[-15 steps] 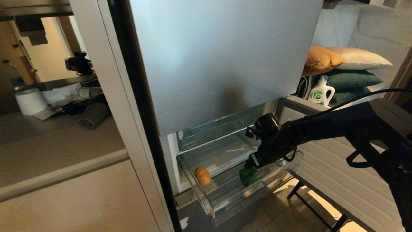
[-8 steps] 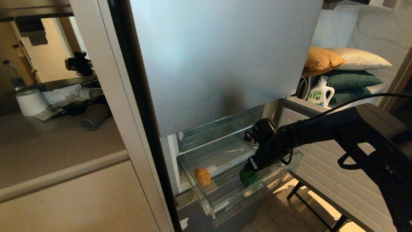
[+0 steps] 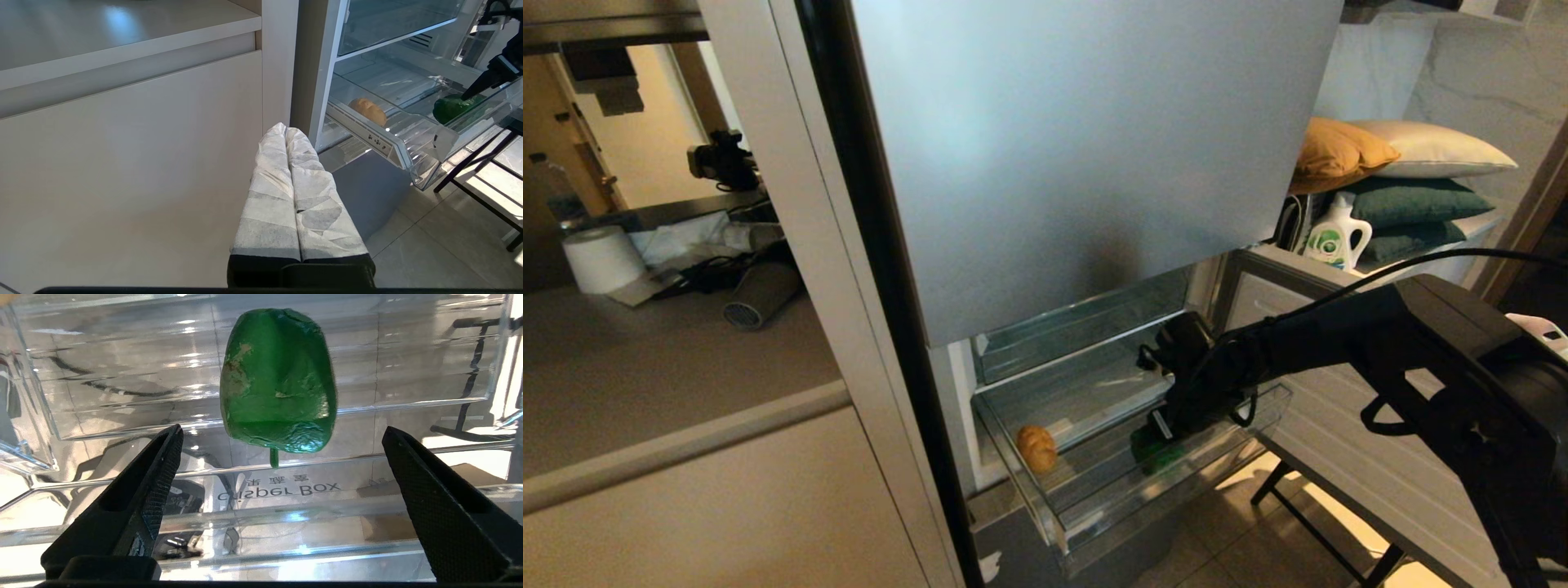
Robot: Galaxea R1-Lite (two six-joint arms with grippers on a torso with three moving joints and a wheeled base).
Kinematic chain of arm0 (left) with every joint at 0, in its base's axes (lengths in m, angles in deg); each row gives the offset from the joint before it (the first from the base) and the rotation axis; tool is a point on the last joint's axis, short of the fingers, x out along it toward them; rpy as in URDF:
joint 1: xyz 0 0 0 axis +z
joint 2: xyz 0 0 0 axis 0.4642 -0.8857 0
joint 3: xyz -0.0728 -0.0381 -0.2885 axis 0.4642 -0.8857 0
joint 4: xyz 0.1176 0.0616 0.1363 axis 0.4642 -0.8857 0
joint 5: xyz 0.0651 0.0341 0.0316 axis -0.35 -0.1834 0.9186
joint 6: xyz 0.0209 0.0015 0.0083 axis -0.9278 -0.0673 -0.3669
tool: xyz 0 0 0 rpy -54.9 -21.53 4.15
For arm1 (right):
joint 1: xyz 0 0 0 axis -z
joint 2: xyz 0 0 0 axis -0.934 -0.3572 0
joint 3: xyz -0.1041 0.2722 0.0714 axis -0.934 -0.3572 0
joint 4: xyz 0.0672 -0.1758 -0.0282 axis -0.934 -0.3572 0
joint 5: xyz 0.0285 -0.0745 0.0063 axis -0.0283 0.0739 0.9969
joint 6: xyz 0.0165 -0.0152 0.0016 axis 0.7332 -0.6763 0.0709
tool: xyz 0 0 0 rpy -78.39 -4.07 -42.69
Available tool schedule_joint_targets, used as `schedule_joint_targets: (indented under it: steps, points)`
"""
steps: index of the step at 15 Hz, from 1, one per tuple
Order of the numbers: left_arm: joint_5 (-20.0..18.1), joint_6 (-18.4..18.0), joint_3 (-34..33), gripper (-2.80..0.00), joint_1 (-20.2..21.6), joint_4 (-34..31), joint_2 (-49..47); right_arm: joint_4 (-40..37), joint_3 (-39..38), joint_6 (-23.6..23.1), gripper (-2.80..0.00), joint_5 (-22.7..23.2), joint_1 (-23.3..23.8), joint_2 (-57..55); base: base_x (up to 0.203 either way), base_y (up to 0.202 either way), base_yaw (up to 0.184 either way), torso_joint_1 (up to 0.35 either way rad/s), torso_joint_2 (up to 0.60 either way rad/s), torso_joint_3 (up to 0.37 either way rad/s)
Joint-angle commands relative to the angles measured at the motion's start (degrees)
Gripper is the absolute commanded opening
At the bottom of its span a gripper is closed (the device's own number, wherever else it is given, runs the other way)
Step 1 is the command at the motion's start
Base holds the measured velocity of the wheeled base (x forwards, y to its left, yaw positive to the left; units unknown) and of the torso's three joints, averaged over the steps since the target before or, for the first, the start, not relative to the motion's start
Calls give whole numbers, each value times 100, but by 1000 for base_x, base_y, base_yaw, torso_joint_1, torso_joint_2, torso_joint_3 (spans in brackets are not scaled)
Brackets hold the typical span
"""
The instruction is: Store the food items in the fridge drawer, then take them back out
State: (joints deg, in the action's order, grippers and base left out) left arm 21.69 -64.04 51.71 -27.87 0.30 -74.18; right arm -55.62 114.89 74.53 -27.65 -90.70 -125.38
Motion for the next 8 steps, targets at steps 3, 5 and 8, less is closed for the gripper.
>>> schedule_joint_targets:
  steps: [3,5,8]
  points:
    - [1,-1,-62,-280,3,5,-1,93,1,33,0,-7,-43,-92,0,0,0,0,0,0]
    - [1,-1,-62,-280,3,5,-1,289,-33,43,0,-7,-43,-119,0,0,0,0,0,0]
    - [1,-1,-62,-280,3,5,-1,655,-114,132,0,-24,-43,-183,0,0,0,0,0,0]
